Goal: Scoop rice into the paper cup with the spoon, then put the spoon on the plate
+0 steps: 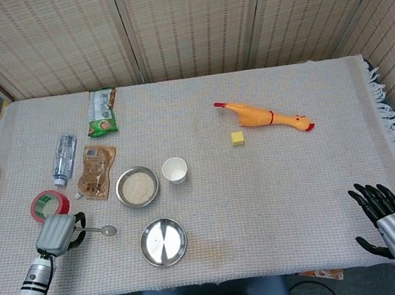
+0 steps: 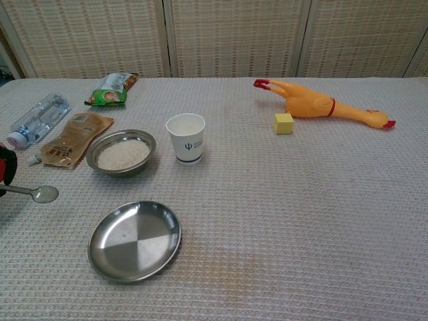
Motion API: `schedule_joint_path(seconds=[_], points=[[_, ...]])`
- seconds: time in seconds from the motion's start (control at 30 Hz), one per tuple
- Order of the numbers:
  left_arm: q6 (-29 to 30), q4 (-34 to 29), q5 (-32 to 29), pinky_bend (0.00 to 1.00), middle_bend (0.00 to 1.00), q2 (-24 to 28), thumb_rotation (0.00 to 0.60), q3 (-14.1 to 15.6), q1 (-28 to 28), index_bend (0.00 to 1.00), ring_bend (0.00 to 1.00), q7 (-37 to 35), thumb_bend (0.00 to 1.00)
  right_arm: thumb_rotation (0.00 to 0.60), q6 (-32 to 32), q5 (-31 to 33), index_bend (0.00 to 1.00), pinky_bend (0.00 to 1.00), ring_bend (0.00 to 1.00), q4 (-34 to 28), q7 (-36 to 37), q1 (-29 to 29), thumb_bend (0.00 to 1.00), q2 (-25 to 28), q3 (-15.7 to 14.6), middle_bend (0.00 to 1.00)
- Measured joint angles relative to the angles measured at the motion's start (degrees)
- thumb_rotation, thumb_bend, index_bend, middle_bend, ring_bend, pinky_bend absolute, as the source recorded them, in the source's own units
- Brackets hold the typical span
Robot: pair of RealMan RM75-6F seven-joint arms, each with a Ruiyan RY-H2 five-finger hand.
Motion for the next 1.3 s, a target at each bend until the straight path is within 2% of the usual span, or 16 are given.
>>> schedule_joint_path(seconds=[0.13,0.3,0.57,0.77,0.93,1.13,1.3], points=[[-0.1,-3.3,-0.1,1.00,1.00,1.3,0.600,-1.6,-2.2,0.77,1.00,5.4,0.62,0.600,0.7,-0.5,0.00,0.00,0.00,0.1,0.2,-0.2,0.12,0.0,-0.1,0.00],[-2.4,-4.0,-2.0,1.00,1.00,0.9,0.600,-3.4,-5.2,0.79,1.00,11.6,0.62,0.600,1.2,-0.7,0.00,0.00,0.00,0.1,0.6,-0.4,0.12,0.2,-0.1,0.00],[-5.2,-6.1,-9.5,1.00,1.00,-0.6,0.600,-6.4,-9.6,0.79,1.00,25.2,0.63,0.600,0.2,-0.4,0.00,0.00,0.00,0.2,0.9,0.0,0.12,0.2,-0.1,0.00],[-3.8,-8.0,-14.1,1.00,1.00,-2.4,0.600,-8.1,-12.9,0.79,1.00,36.9,0.63,0.600,0.2,-0.6,0.00,0.00,0.00,0.0,1.1,0.0,0.12,0.4,-0.3,0.00],[-0.8,-4.4,-15.9,1.00,1.00,-6.2,0.600,-8.7,-15.4,0.79,1.00,45.3,0.62,0.600,-0.1,-1.5,0.00,0.00,0.00,-0.3,3.4,0.3,0.12,1.5,-1.1,0.00],[2.0,1.5,-17.8,1.00,1.00,-10.9,0.600,-9.1,-17.5,0.77,1.00,48.8,0.60,0.600,-0.3,-1.7,0.00,0.00,0.00,-0.4,4.1,0.4,0.12,1.9,-1.4,0.00],[4.7,4.8,-17.7,1.00,1.00,-13.7,0.600,-8.7,-18.3,0.77,1.00,52.2,0.58,0.600,-1.2,-3.3,0.00,0.00,0.00,-1.0,8.0,1.1,0.12,3.5,-2.9,0.00]])
